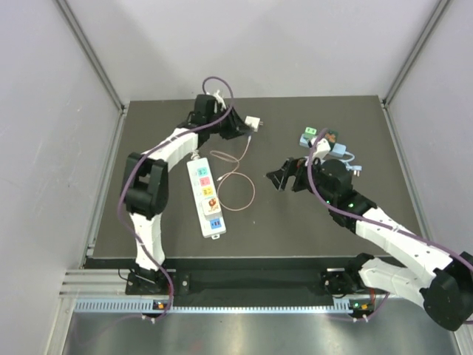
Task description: Insert the plug
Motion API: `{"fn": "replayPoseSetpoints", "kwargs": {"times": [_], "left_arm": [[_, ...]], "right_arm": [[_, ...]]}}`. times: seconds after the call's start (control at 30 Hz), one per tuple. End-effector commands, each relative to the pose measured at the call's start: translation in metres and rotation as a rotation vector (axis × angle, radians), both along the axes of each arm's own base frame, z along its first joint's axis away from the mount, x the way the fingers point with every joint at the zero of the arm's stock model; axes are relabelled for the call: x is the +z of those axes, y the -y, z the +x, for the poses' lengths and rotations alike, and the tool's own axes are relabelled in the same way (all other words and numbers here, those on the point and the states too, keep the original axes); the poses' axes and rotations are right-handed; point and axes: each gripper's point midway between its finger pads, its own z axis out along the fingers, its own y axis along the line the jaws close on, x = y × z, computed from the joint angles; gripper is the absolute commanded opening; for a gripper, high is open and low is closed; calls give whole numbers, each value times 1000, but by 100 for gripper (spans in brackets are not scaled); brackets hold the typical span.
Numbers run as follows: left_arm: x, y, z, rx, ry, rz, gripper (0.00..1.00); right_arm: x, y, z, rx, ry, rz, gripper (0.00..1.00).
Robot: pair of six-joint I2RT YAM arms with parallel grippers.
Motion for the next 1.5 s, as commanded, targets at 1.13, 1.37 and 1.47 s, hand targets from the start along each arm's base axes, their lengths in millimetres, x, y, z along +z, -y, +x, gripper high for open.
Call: {"fn": "replayPoseSetpoints", "kwargs": {"times": [1.13, 1.37, 1.47], "left_arm": [[275, -12, -177, 70, 196, -1030, 0], [276, -18, -183, 80, 225, -1003, 0], [274, -18, -183, 77, 222, -1008, 0]], "right_arm": [[170, -44, 4, -197, 806, -81, 85], [194, -48, -11, -174, 865, -4, 85], [203, -50, -17, -153, 883, 18, 85]]}}
